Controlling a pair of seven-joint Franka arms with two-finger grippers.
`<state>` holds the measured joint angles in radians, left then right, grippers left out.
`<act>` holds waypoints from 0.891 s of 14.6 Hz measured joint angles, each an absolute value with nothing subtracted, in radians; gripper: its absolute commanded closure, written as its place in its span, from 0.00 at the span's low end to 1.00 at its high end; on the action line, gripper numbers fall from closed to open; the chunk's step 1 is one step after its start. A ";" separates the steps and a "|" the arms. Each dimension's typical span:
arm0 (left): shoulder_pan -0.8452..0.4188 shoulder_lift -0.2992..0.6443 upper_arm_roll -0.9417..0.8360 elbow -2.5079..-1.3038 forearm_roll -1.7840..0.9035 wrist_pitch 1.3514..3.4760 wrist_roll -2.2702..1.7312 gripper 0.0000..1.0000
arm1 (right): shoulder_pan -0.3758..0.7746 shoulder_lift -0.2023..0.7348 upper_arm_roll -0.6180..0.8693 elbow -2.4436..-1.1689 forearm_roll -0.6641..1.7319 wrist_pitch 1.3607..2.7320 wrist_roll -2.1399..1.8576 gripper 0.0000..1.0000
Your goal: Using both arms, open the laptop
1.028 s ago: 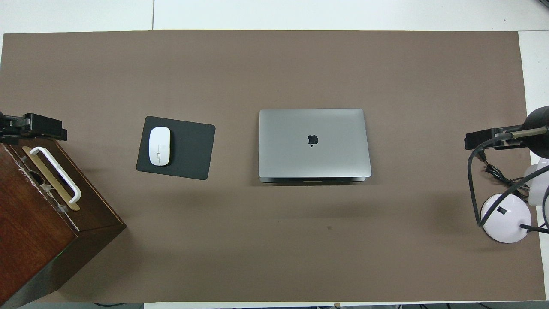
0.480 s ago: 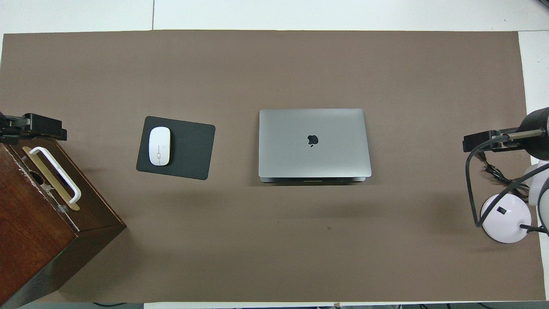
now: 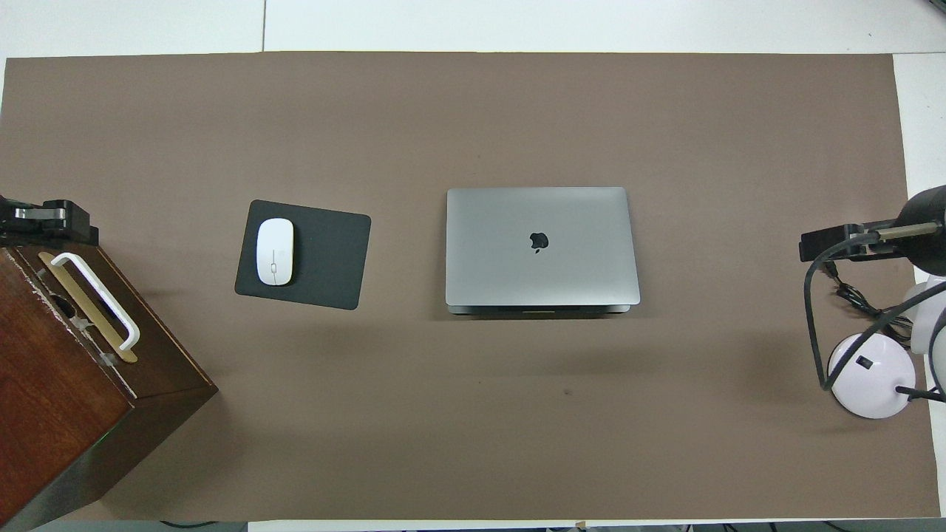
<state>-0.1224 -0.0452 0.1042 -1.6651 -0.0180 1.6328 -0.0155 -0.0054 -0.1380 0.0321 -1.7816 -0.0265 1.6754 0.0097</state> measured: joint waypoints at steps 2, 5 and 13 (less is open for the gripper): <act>-0.122 -0.045 0.105 -1.665 -0.018 1.636 -0.016 1.00 | -0.005 -0.138 0.032 -1.782 -0.026 1.675 0.010 0.00; -0.122 -0.045 0.105 -1.665 -0.021 1.641 -0.016 1.00 | -0.006 -0.138 0.031 -1.782 -0.026 1.675 0.007 0.00; -0.143 -0.069 0.089 -1.774 -0.059 1.773 -0.015 1.00 | -0.026 -0.143 0.023 -1.822 -0.024 1.790 -0.008 0.00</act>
<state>-0.1433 -0.0688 0.0892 -1.7739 -0.0588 1.7726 -0.0152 -0.0256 -0.1425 0.0225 -1.8225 -0.0235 1.7898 -0.0080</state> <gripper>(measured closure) 0.991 0.000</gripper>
